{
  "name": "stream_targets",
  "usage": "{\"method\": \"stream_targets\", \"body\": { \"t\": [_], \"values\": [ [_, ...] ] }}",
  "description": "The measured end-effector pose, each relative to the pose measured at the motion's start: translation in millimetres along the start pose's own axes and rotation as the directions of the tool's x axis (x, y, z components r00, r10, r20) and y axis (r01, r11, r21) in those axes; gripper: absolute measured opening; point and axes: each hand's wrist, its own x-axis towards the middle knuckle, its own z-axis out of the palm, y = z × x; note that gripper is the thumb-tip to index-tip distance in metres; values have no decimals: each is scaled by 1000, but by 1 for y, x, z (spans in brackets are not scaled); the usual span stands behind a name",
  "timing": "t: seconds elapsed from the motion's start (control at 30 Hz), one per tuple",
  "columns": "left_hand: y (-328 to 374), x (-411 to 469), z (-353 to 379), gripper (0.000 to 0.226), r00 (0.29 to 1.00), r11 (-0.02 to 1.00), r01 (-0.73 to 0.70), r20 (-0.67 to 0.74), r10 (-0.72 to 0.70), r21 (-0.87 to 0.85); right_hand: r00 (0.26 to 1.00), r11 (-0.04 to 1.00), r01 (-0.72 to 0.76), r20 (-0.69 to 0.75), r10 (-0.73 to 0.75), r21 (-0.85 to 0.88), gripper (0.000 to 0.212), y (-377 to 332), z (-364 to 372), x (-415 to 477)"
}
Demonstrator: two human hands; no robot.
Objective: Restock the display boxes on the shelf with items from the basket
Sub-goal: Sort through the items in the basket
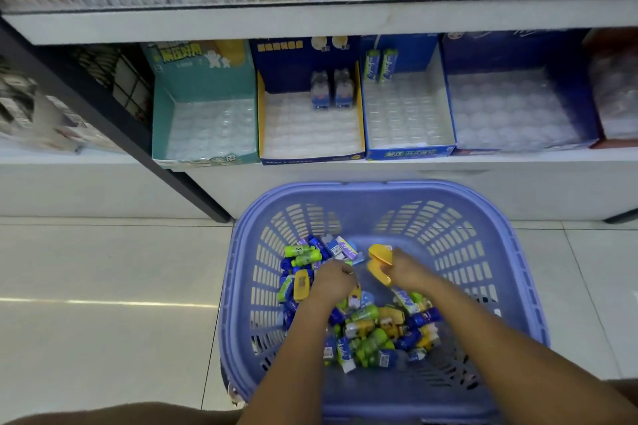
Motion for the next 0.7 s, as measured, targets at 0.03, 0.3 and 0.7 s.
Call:
{"method": "stream_targets", "body": {
  "t": [0.03,0.3,0.7],
  "values": [
    [5,0,-4,22,1000,994,18,6,-18,-110,998,994,54,28,-57,92,21,-6,-11,-5],
    [48,-24,-57,12,990,718,-102,-1,139,-688,946,945,321,-64,-317,64,30,-73,-65,-58],
    [90,-87,-132,48,903,602,-429,-313,293,-674,760,840,538,-390,-520,-72,35,-151,-96,-119]
  ]
}}
